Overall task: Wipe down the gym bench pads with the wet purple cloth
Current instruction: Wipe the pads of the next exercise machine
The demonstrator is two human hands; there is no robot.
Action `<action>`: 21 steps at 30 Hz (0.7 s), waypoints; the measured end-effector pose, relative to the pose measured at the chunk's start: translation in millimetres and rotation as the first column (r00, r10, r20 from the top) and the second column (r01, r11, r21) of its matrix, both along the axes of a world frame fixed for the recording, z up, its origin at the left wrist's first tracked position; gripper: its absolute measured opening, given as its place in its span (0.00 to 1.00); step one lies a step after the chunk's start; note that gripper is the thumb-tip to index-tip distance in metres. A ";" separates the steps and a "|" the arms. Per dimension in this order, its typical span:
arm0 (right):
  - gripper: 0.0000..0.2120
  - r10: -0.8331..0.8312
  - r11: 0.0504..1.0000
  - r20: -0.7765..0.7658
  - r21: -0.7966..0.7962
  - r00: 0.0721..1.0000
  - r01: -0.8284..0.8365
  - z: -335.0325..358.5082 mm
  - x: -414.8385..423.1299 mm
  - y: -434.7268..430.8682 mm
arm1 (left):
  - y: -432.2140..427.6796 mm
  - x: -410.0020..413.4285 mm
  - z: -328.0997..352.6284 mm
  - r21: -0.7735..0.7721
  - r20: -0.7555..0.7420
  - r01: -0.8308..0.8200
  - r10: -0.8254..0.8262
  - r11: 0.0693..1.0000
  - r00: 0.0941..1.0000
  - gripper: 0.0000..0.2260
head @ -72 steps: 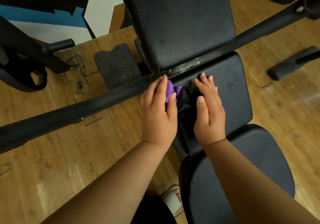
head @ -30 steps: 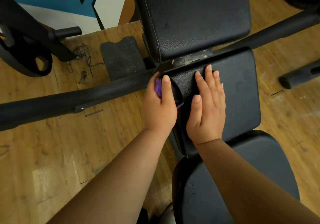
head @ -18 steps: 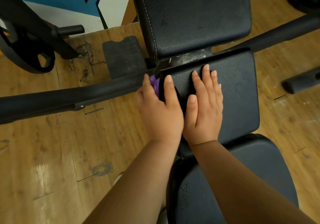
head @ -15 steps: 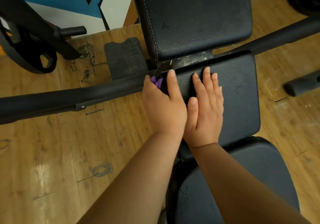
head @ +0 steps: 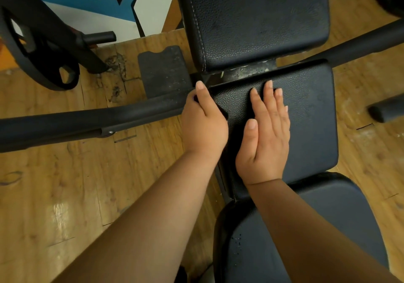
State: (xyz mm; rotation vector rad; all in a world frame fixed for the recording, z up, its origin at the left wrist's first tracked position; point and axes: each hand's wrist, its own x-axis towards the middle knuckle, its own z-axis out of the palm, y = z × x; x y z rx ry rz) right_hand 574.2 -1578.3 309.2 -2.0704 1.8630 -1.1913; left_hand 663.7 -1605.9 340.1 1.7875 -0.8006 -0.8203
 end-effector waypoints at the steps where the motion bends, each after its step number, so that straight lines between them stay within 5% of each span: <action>1: 0.30 -0.004 1.000 -0.001 -0.003 1.000 0.004 0.1 -0.1 0.0 | 1.4 -2.5 1.4 -0.021 0.000 -0.014 0.014 1.000 1.000 0.16; 7: 0.30 -0.004 1.000 -0.004 -0.013 1.000 0.004 -1.0 -0.8 -1.0 | 17.7 -12.9 -4.6 -0.073 0.205 0.064 -0.048 0.995 0.978 0.18; 12: 0.29 0.001 1.000 0.004 -0.011 1.000 -0.001 -1.8 -1.6 -0.1 | 3.4 2.2 2.1 -0.087 0.081 0.096 -0.089 0.992 0.993 0.13; 18: 0.29 -0.005 1.000 0.009 -0.006 1.000 0.005 -0.6 -1.2 -0.3 | 21.9 -6.8 -11.7 -0.144 0.315 0.184 -0.132 0.972 0.940 0.21; 21: 0.27 0.004 1.000 0.003 -0.004 1.000 -0.004 -1.1 -1.2 -0.4 | 7.0 0.8 -5.7 -0.125 0.228 0.149 -0.118 0.981 0.966 0.14</action>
